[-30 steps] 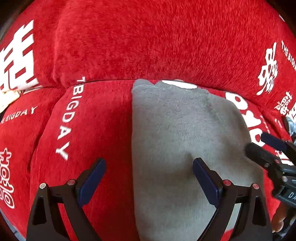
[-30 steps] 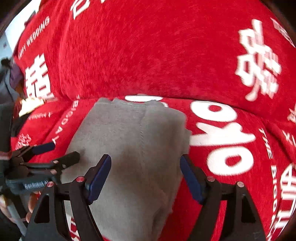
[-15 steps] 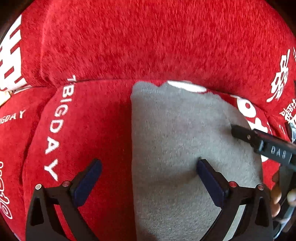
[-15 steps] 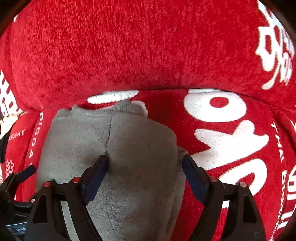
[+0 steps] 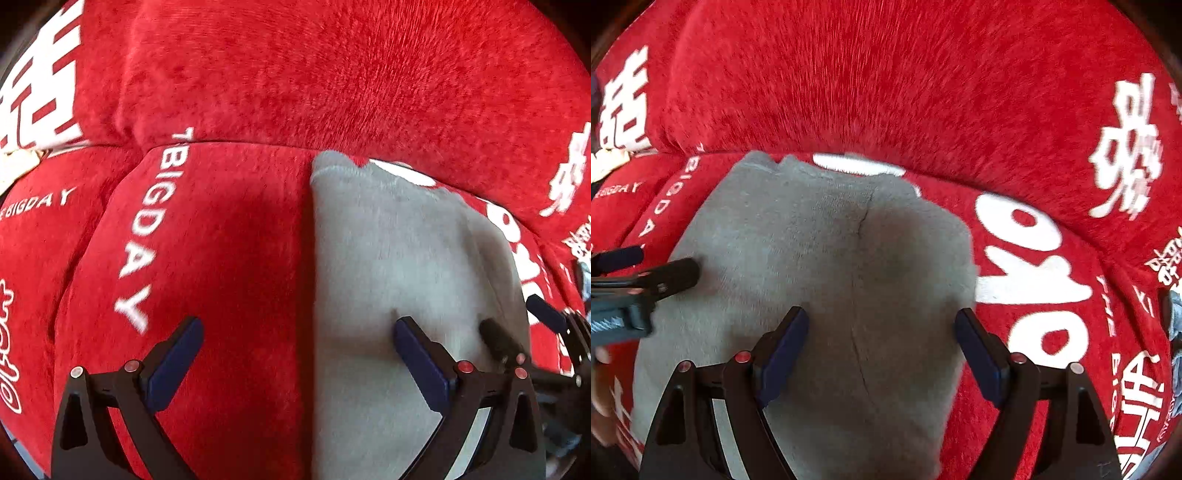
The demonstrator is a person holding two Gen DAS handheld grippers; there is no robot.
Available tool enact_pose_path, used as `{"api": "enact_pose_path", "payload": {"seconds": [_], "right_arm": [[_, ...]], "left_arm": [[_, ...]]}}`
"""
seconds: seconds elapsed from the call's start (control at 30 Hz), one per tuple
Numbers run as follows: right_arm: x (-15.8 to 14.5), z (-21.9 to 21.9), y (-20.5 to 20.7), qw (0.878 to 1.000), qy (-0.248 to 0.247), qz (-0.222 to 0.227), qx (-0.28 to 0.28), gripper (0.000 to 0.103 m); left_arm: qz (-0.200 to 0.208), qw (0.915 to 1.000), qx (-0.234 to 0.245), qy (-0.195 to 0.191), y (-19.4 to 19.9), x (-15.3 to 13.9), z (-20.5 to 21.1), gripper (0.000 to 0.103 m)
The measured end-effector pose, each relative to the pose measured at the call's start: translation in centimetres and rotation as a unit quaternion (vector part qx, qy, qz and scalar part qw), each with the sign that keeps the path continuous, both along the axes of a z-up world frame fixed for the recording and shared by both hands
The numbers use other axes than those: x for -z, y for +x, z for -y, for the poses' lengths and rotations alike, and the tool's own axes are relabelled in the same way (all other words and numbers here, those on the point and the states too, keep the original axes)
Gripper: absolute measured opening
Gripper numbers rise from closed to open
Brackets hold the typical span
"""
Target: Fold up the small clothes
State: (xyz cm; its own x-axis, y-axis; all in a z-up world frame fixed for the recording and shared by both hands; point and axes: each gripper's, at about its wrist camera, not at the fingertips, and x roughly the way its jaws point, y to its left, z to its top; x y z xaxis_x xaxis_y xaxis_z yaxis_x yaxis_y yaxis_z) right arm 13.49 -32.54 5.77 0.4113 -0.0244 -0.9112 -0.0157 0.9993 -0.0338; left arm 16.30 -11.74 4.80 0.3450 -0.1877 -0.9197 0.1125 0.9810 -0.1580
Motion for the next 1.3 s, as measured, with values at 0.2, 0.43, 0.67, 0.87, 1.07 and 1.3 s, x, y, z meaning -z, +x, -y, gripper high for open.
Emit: {"api": "enact_pose_path", "payload": {"seconds": [0.2,0.43,0.67,0.87,1.07,1.3], "right_arm": [[-1.0,4.0,-6.9,1.0,0.003,0.016,0.008,0.085],[-3.1,9.1,-12.1,0.997,0.062,0.009,0.051,0.085],[-2.3,11.1,-8.1,0.974,0.199,0.004,0.104,0.085],[0.9,10.2,-4.5,0.957,0.267,-0.032,0.109,0.085],[3.0,8.4,-1.8,0.961,0.262,-0.039,0.081,0.087],[0.5,5.6,-1.6,0.974,0.225,-0.006,0.023,0.035]], "left_arm": [[0.003,0.9995,0.03,0.005,-5.4,-0.2,-4.6,0.103],[0.015,0.9993,0.034,0.0,-7.0,-1.9,-8.3,0.103],[-0.053,0.9919,0.071,-0.091,-2.9,-0.9,-1.3,0.103],[-0.09,0.9872,0.095,-0.091,-0.5,1.1,3.9,0.103],[-0.106,0.9839,0.093,-0.11,1.0,2.8,4.5,0.103],[-0.053,0.9861,0.128,-0.092,0.1,0.1,5.1,0.045]]}}
